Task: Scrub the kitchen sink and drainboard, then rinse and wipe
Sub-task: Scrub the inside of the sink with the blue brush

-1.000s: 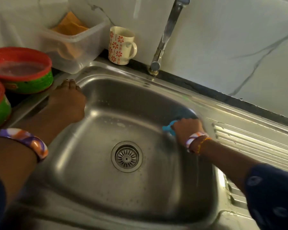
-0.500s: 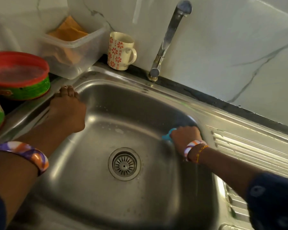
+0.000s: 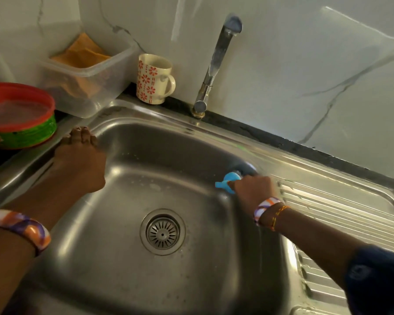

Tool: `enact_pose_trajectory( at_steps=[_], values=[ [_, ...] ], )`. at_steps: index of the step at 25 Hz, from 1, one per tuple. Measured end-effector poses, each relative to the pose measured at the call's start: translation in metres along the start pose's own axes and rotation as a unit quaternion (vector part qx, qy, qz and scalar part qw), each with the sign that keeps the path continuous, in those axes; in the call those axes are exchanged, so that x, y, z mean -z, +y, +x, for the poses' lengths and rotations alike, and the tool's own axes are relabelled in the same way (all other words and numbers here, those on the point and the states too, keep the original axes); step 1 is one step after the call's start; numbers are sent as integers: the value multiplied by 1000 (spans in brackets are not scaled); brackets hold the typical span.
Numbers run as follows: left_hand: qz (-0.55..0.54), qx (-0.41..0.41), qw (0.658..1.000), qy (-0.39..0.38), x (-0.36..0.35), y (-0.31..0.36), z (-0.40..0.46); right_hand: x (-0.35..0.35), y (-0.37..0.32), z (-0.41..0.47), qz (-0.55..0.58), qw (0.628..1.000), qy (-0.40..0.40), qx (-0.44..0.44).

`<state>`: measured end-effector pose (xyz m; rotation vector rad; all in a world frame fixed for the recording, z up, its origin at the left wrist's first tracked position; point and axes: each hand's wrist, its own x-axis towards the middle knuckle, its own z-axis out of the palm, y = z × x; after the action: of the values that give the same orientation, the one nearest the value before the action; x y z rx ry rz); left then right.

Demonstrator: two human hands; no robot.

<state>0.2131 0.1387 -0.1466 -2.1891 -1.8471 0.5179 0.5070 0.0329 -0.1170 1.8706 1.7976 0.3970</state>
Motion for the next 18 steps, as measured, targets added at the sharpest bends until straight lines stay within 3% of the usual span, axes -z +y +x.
enact_pose_trajectory(
  at_steps=[3, 10, 15, 18],
  values=[
    [-10, -6, 1000, 2, 0, -1, 1, -27, -28, 10, 20, 998, -51, 16],
    [-27, -3, 1000, 9, 1, -1, -2, 18, 20, -13, -29, 997, 63, -15],
    [-15, 1, 1000, 8, 2, 0, -3, -23, -29, 15, 9, 999, -31, 12],
    [-19, -2, 1000, 7, 4, 0, -3, -11, -38, 19, -1, 999, -37, -3]
  ],
)
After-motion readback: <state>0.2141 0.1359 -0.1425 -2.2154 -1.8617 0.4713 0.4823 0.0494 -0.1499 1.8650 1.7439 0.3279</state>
